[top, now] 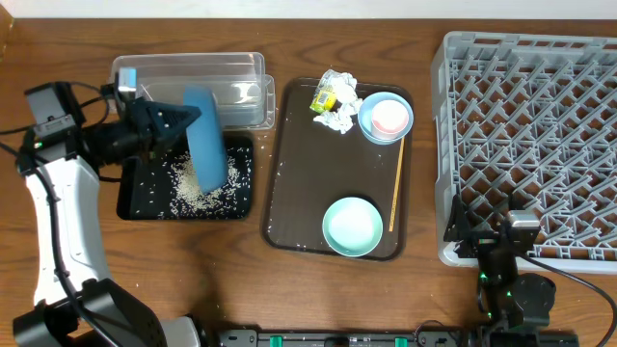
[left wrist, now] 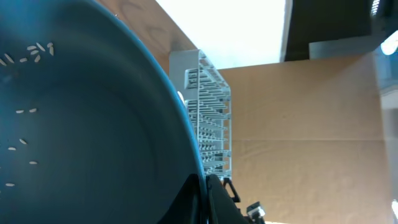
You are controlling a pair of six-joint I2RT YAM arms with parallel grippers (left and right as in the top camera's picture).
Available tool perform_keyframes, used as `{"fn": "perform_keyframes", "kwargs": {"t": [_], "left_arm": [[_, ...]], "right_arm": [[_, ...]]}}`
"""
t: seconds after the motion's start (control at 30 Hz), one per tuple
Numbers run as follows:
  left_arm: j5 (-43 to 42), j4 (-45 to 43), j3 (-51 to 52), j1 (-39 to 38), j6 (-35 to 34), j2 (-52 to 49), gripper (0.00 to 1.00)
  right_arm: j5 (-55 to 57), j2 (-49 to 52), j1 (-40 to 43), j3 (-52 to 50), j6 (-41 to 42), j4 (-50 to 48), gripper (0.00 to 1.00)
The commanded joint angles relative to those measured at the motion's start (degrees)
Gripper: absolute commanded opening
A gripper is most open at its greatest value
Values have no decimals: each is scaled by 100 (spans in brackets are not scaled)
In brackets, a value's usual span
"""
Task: Sort waste into correct bins and load items into the dishwasher rack
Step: 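Tilt the blue plate with the left gripper, pouring rice onto black tray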
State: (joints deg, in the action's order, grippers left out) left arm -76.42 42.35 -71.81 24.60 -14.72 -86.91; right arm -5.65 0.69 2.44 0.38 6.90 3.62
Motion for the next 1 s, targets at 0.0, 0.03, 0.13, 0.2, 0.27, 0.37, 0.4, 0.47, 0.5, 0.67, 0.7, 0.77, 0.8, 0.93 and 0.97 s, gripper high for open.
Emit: {"fn": "perform_keyframes", "kwargs": {"t": [0.0, 0.03, 0.13, 0.2, 0.27, 0.37, 0.4, 0.47, 0.5, 0.67, 0.7, 0.77, 0.8, 0.93, 0.97], "left_arm": [[-398, 173, 2, 177, 317, 48, 6], [-400, 271, 2, 227, 396, 48, 6], [-409, 586, 2, 363, 599, 48, 6], [-420, 750, 2, 431, 678, 48, 6], [-560, 844, 4, 511, 787, 48, 6], [-981, 839, 4, 632, 1021, 48, 6], [-1016, 841, 4, 682, 1045, 46, 6], [-1016, 844, 4, 756, 1045, 46, 6], [-1019, 866, 4, 780, 1045, 46, 6], [-1080, 855, 4, 800, 1211, 46, 6], [-1080, 837, 4, 833, 1220, 46, 6], [-1143, 841, 4, 929, 1217, 44, 6], [-1252, 846, 4, 964, 1217, 44, 6], [-1366, 837, 4, 1073, 1255, 46, 6], [-1368, 839, 4, 1104, 1261, 44, 6]], "right_arm": [[-39, -33, 76, -7, -76, 22, 99], [-39, -33, 76, -7, -76, 22, 99], [-39, -33, 76, -7, -76, 22, 99], [-39, -33, 76, -7, -76, 22, 99], [-39, -33, 76, -7, -76, 22, 99], [-39, -33, 76, -7, -76, 22, 99], [-39, -33, 76, -7, -74, 22, 99], [-39, -33, 76, -7, -76, 22, 99], [-39, -33, 74, -7, -74, 22, 99], [-39, -33, 76, -7, -76, 22, 99], [-39, -33, 76, -7, -76, 22, 99], [-39, -33, 76, -7, -76, 22, 99], [-39, -33, 76, -7, -76, 22, 99], [-39, -33, 76, -7, -74, 22, 99], [-39, -33, 76, -7, -76, 22, 99]]}}
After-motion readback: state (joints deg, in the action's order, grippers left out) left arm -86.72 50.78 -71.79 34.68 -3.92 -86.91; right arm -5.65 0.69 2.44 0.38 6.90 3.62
